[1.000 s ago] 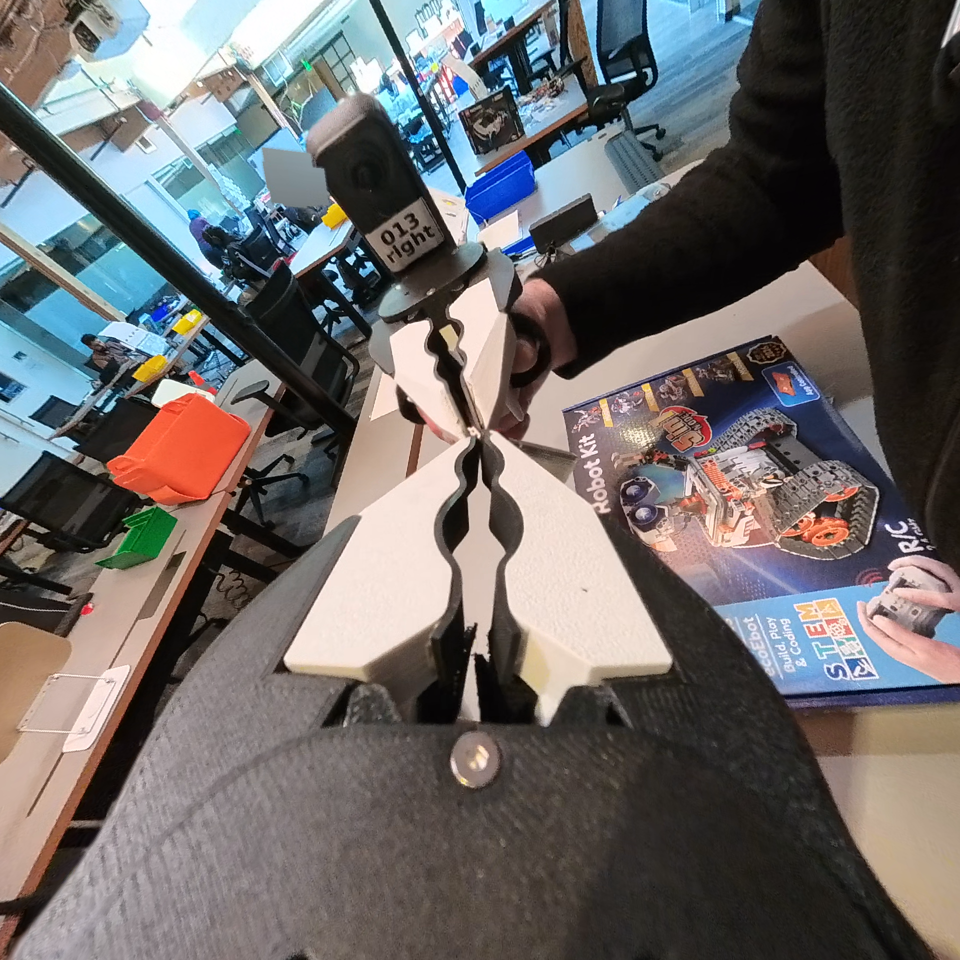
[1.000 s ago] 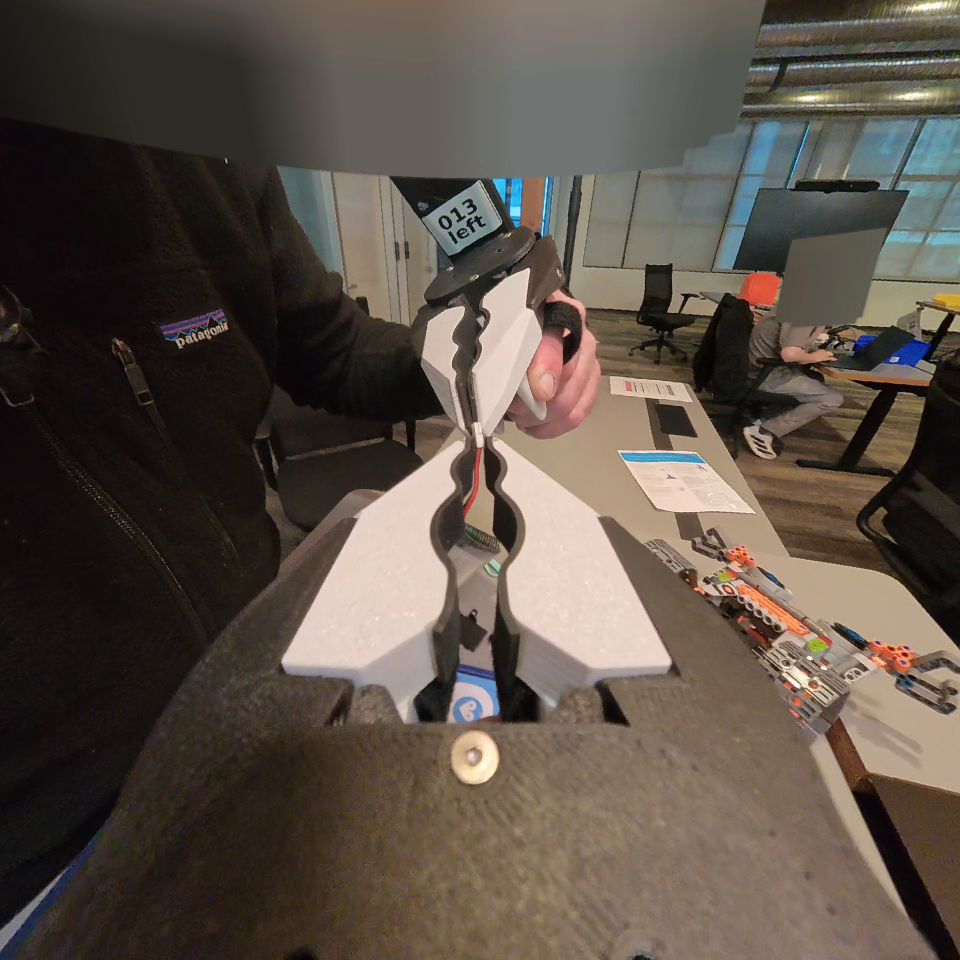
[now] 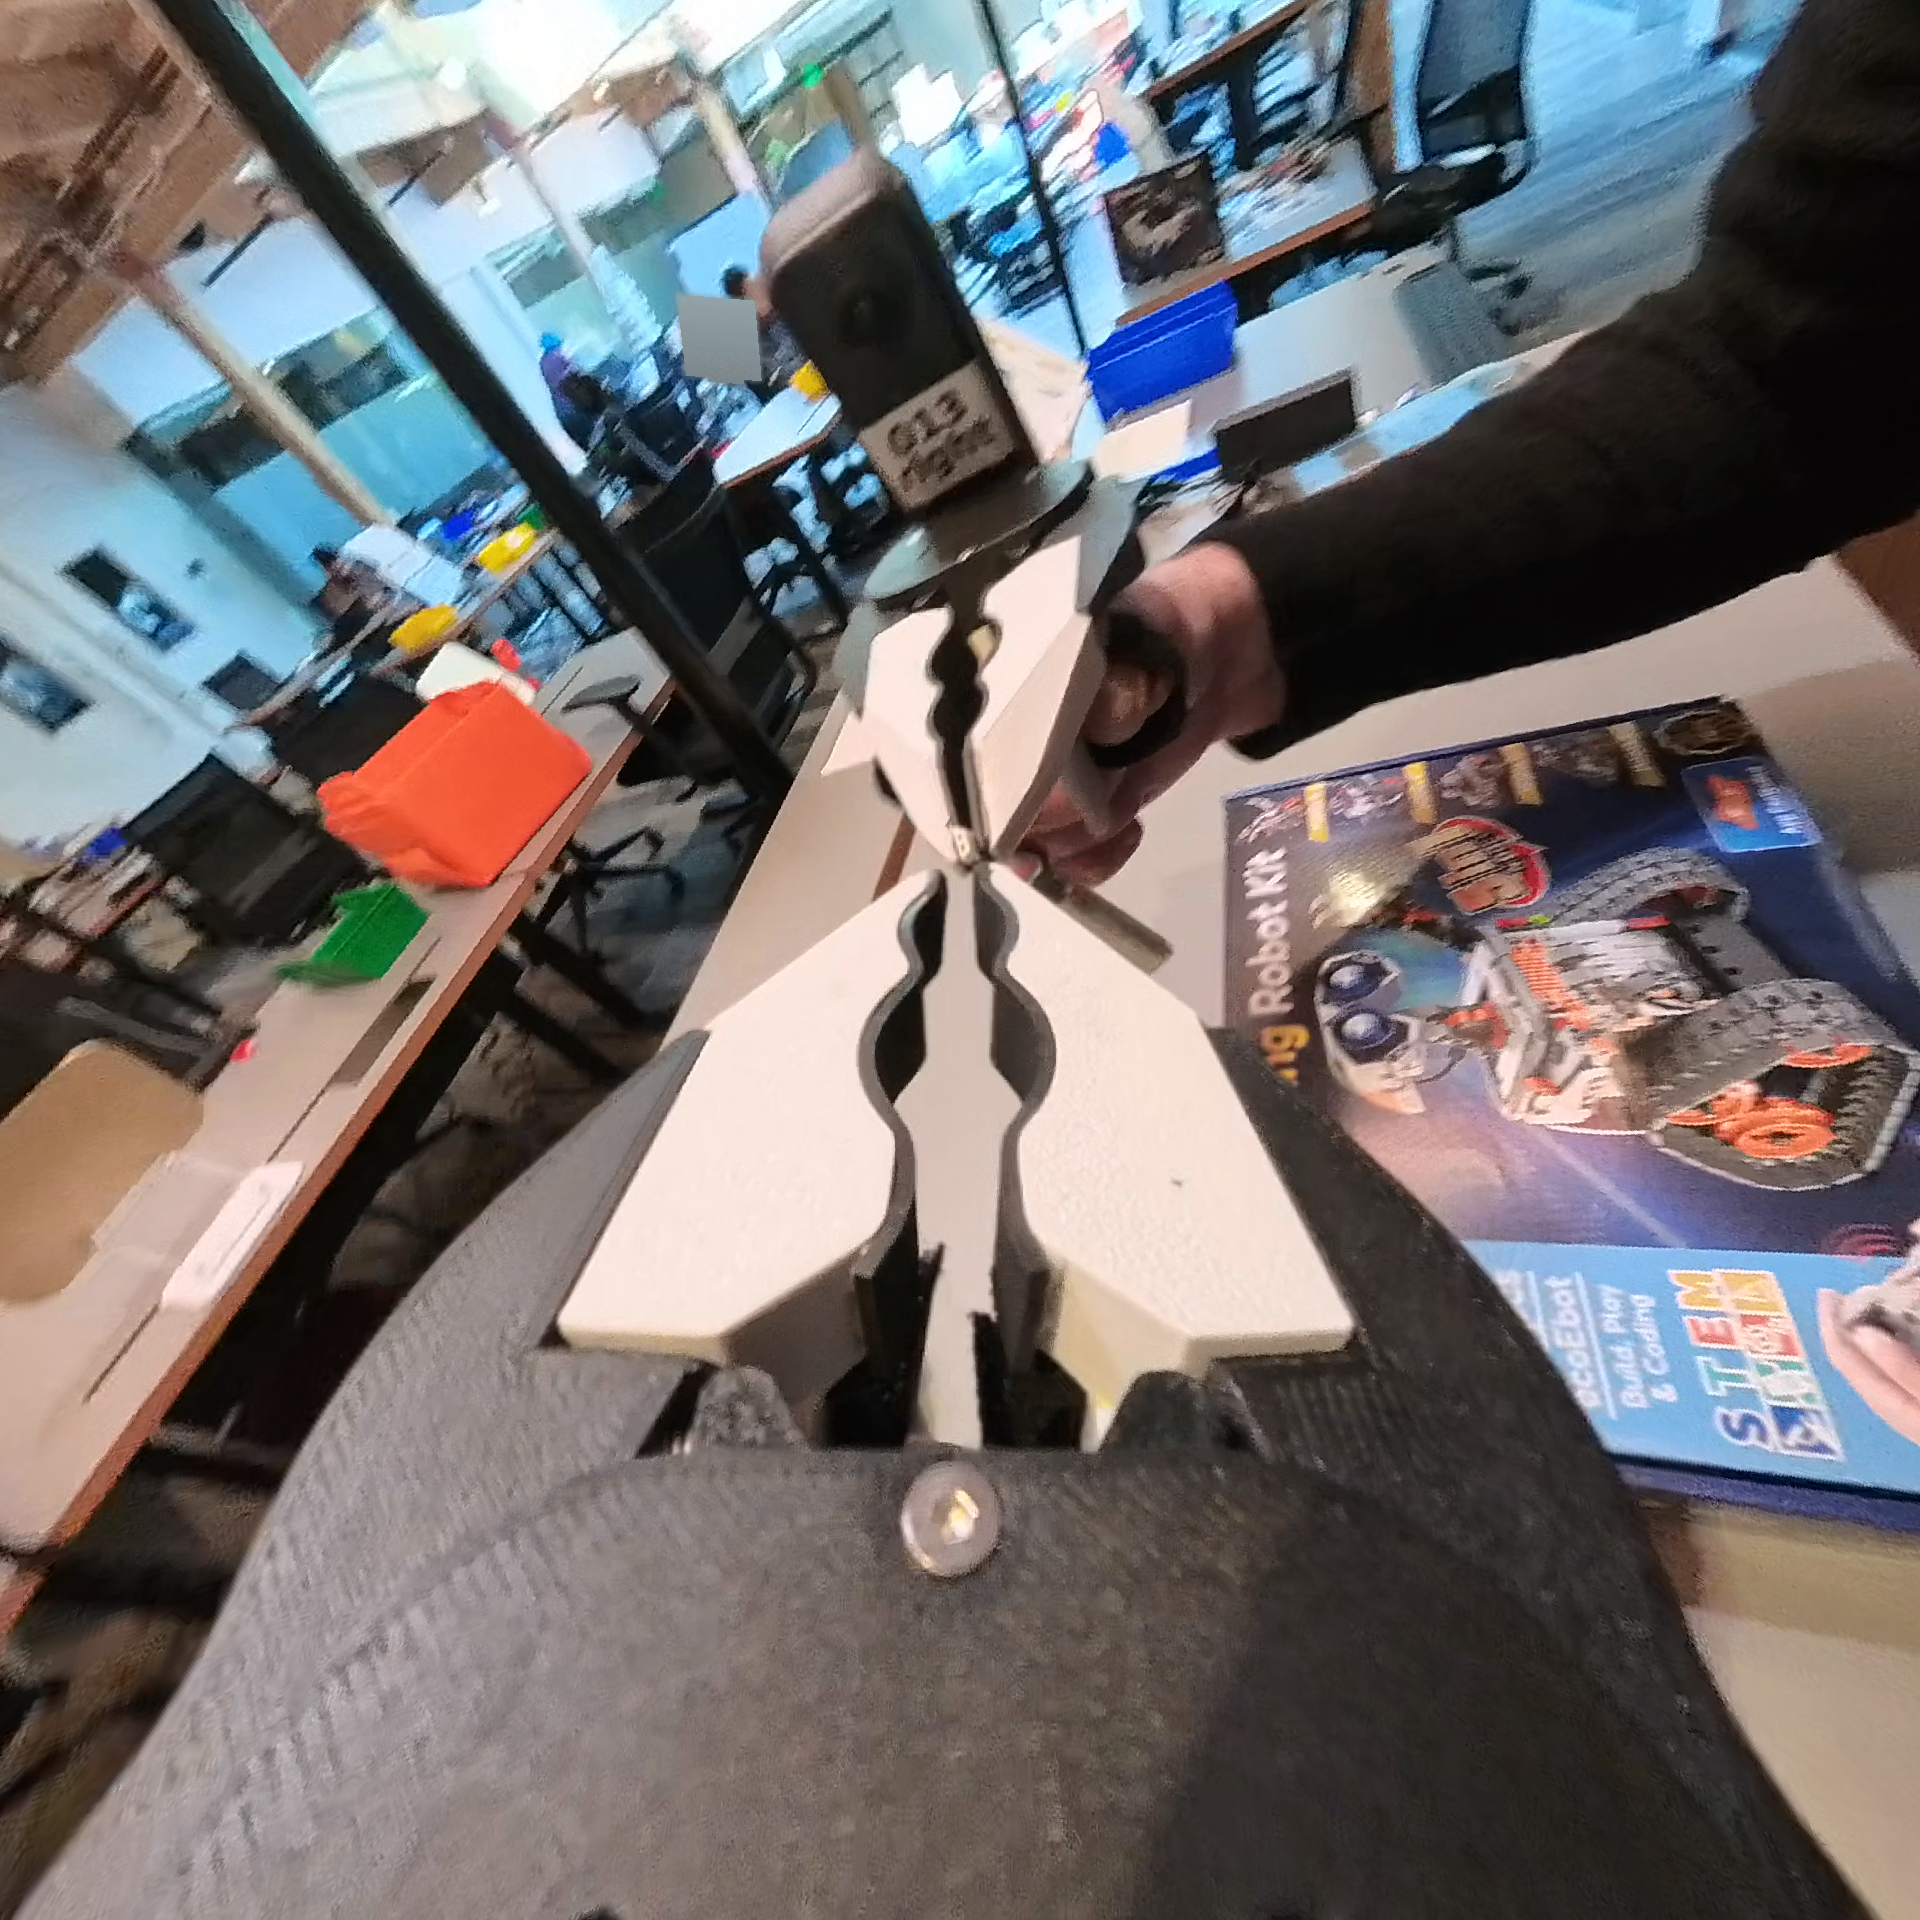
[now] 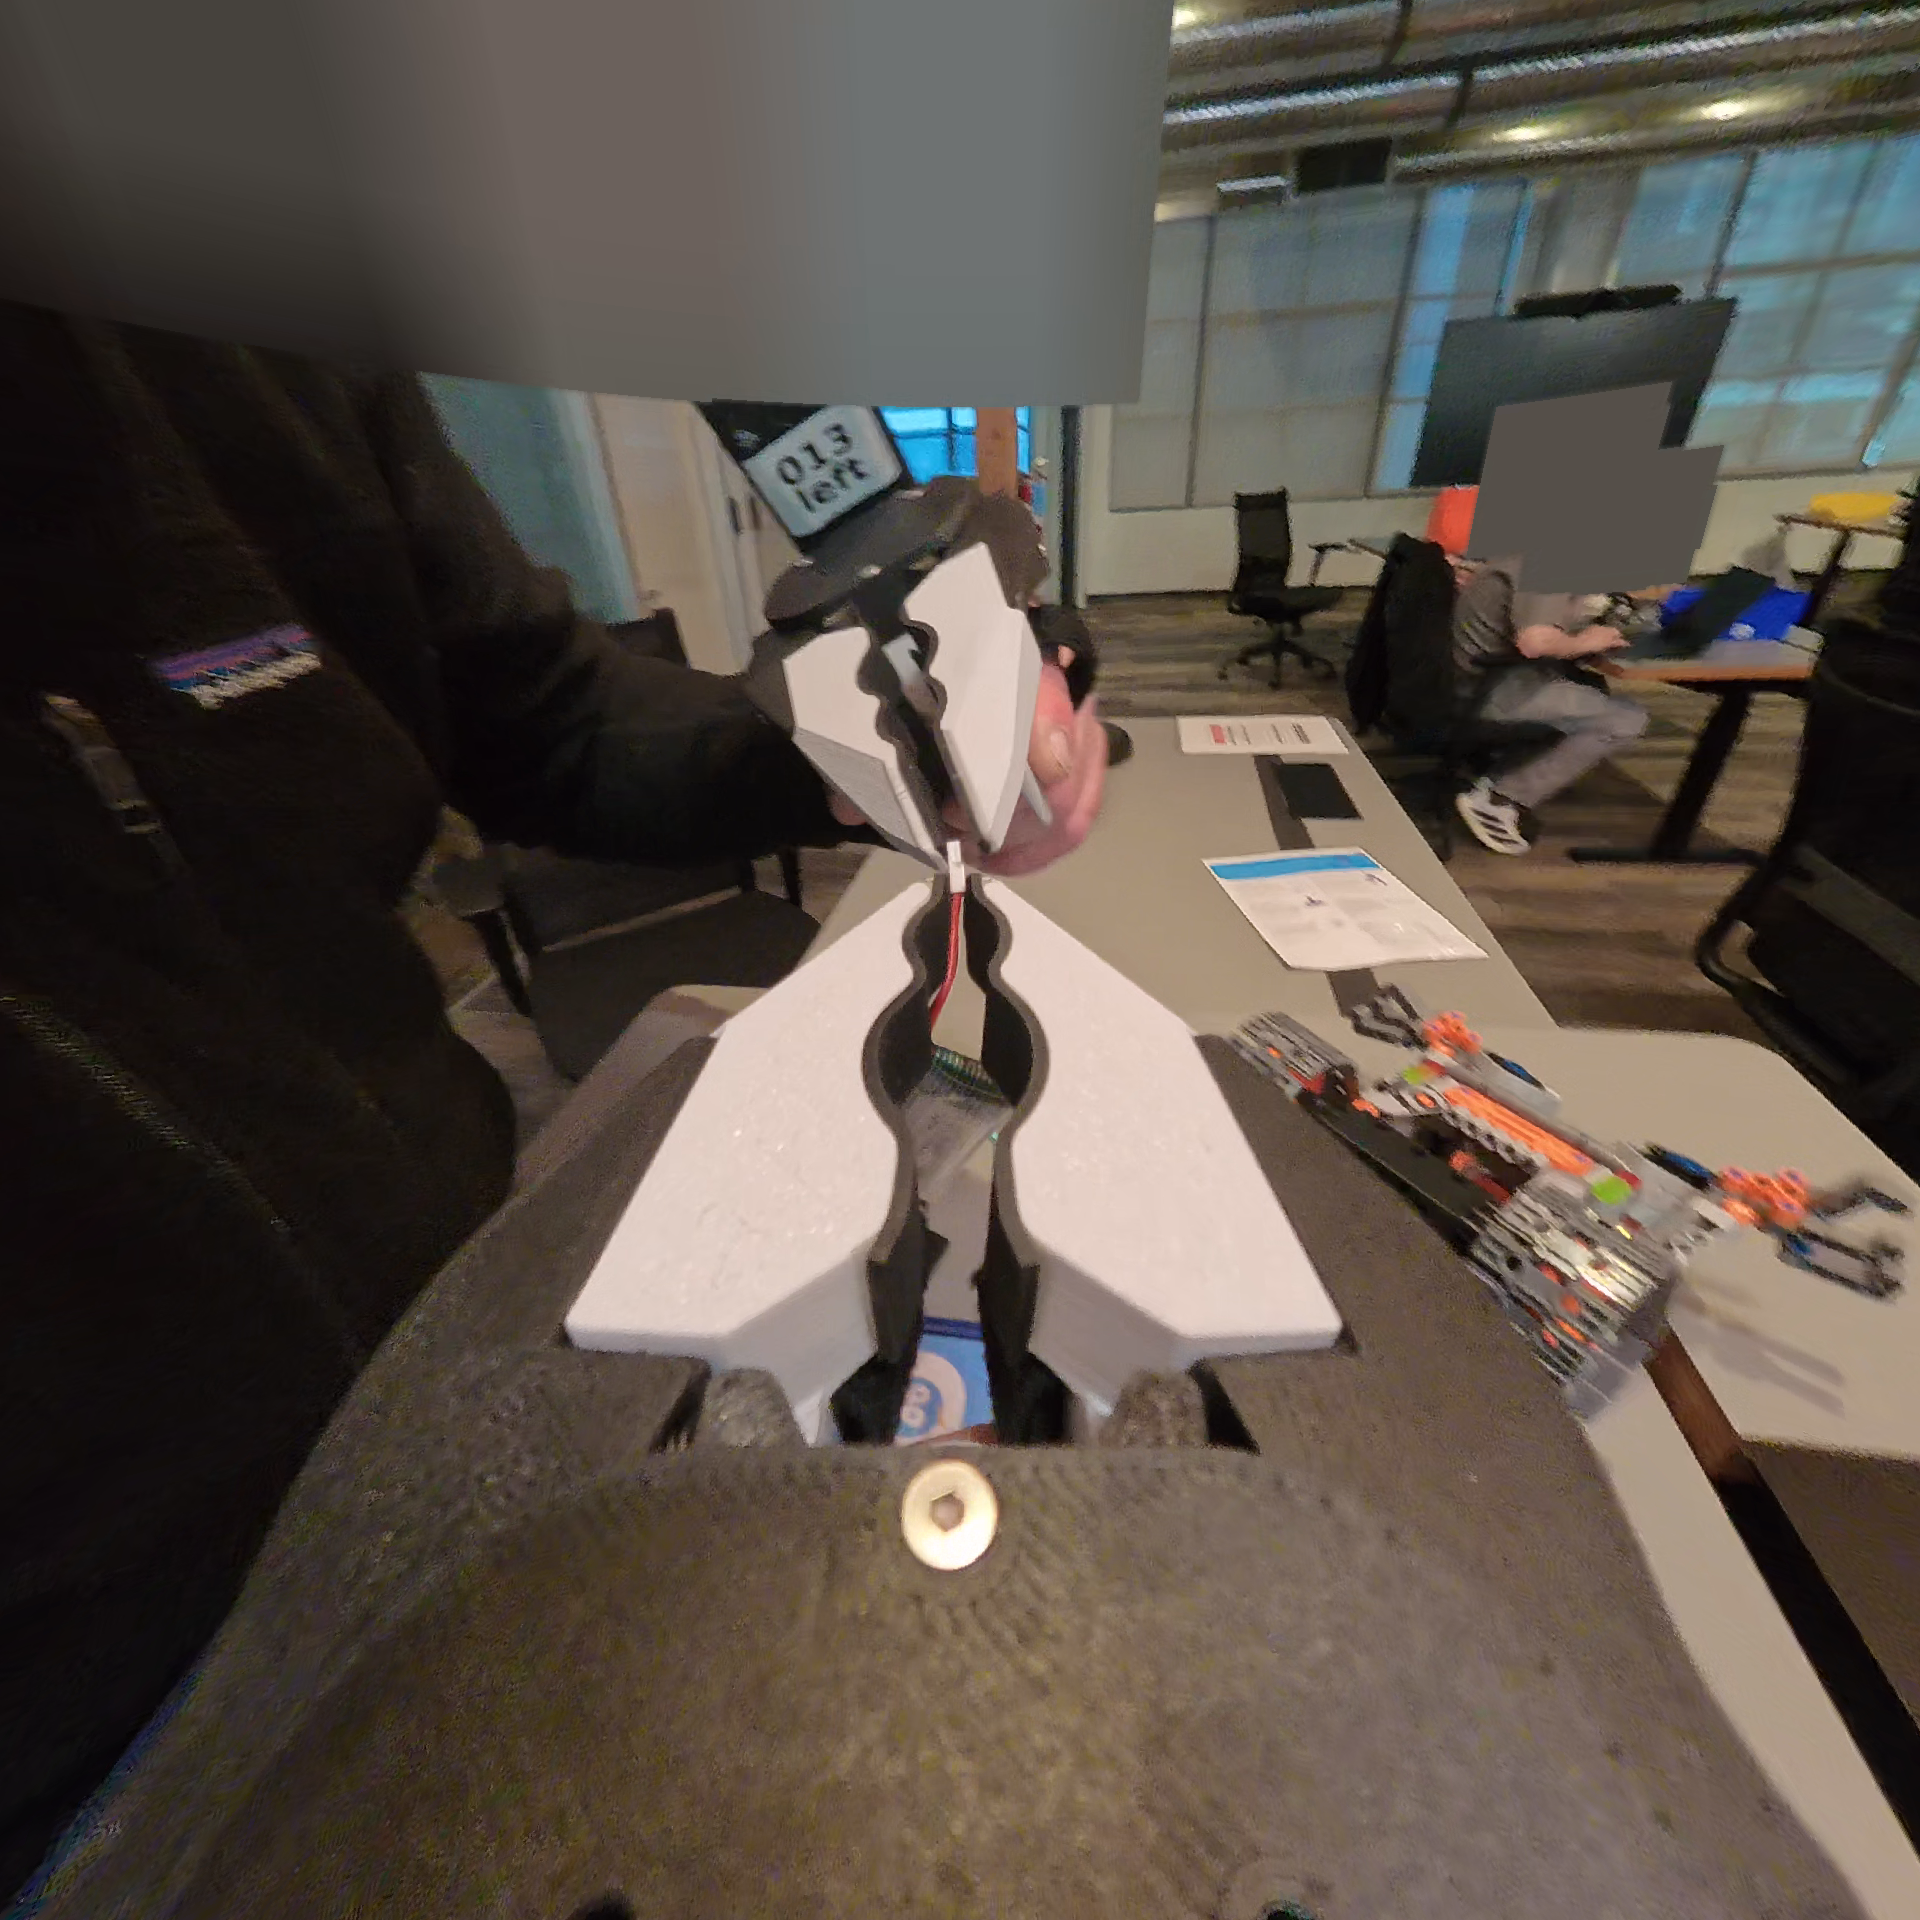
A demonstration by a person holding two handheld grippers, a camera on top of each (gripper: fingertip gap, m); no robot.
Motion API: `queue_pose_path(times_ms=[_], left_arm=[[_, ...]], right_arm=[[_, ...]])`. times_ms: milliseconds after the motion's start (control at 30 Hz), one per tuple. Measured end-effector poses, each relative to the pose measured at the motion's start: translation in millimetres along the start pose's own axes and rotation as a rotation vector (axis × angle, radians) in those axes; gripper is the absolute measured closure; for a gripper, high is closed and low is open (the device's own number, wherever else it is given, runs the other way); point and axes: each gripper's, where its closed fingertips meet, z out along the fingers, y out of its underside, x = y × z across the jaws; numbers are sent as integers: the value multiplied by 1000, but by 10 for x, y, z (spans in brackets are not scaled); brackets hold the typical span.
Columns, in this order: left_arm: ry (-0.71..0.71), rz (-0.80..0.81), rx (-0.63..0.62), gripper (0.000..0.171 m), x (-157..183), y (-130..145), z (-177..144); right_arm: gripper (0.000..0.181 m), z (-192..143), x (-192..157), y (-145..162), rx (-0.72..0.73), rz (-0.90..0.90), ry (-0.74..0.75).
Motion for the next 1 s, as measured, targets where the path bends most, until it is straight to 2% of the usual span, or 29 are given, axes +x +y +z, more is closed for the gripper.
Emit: queue_pose_path(times_ms=[100, 200, 367, 500, 667, 700, 833, 1000], left_arm=[[-136, -65, -93, 164, -199, 325, -60], [-274, -95, -276, 161, -350, 843, -87], [-324, -11, -589, 156, -339, 1612, -55], [-327, -6, -737, 151, -316, 1896, -17], [-265, 188, -976, 146, -347, 2145, 69], [-255, 229, -1030, 140, -361, 2207, 68], [-114, 384, -1182, 144, -286, 2401, 75], [7, 564, -1276, 152, -387, 2425, 116]], right_arm=[[181, -21, 211, 178, -68, -16, 84], [181, -17, 406, 411, -161, -50, 152], [181, 73, 732, 880, -308, -65, 237], [181, 150, 873, 1202, -387, -72, 241], [181, 195, 974, 1419, -388, -43, 234], [181, 200, 983, 1444, -384, -39, 235], [181, 210, 986, 1526, -377, -36, 232], [181, 205, 986, 1565, -367, -37, 231]])
